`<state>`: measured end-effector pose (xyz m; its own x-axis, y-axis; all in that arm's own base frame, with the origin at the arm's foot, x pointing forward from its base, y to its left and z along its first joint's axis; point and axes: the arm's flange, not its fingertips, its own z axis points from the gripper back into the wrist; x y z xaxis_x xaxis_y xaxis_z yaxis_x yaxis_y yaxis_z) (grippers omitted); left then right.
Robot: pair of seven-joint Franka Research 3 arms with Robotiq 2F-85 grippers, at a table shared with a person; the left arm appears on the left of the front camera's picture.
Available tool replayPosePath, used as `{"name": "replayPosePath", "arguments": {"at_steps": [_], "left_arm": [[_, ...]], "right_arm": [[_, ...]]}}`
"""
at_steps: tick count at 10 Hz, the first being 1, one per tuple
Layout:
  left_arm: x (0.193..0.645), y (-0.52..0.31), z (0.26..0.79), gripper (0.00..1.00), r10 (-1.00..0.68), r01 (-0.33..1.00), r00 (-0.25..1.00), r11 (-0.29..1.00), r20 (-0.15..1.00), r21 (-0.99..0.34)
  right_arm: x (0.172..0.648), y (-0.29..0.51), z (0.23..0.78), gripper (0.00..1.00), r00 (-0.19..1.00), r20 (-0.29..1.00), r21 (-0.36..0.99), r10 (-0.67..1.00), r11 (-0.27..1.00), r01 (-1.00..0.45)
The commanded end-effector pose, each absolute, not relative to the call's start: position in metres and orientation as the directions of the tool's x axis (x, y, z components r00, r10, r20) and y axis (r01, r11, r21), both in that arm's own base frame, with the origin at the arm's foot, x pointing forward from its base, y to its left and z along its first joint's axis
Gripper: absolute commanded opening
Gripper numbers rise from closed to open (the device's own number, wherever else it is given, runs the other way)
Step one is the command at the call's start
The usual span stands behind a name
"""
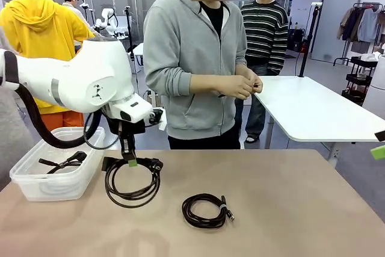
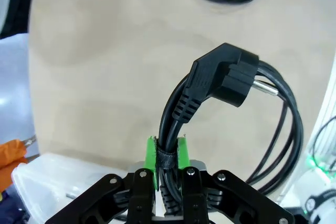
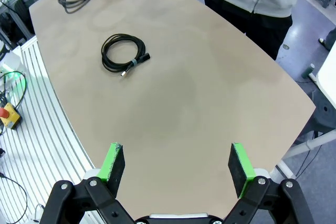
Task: Organize and store the cables.
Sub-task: Place the Power Cable into the Organizing box.
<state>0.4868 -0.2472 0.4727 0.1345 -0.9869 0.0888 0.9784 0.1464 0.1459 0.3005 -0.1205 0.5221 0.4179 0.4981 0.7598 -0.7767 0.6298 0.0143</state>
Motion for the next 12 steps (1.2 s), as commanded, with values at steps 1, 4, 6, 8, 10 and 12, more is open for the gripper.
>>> {"name": "replayPosePath", "arguments": {"at_steps": [1, 4, 6, 8, 10, 12], "left_arm": [[0.49, -0.17, 0.509, 0.18, -0.993, 0.996, 0.043, 0.051, 0.109, 0.076], [0.517, -0.05, 0.537, 0.18, -0.99, 0.965, 0.075, 0.101, 0.116, 0.24], [0.539, 0.008, 0.538, 0.18, -0.977, 0.962, 0.103, 0.145, 0.185, 0.232], [0.553, 0.032, 0.537, 0.18, -0.963, 0.947, 0.13, 0.191, 0.236, 0.259], [0.578, 0.044, 0.52, 0.18, -0.923, 0.916, 0.231, 0.313, 0.309, 0.25], [0.602, 0.047, 0.496, 0.18, -0.916, 0.908, 0.28, 0.349, 0.286, 0.232]], "right_arm": [[0.298, -0.12, 0.523, 1.0, 0.438, 0.748, 0.026, 0.499, 0.636, -0.771], [0.298, -0.12, 0.523, 1.0, 0.438, 0.748, 0.026, 0.499, 0.636, -0.771], [0.298, -0.12, 0.523, 1.0, 0.438, 0.748, 0.026, 0.499, 0.636, -0.771], [0.298, -0.12, 0.523, 1.0, 0.438, 0.748, 0.026, 0.499, 0.636, -0.771], [0.298, -0.12, 0.523, 1.0, 0.438, 0.748, 0.026, 0.499, 0.636, -0.771], [0.298, -0.12, 0.523, 1.0, 0.438, 0.748, 0.026, 0.499, 0.636, -0.771]]}}
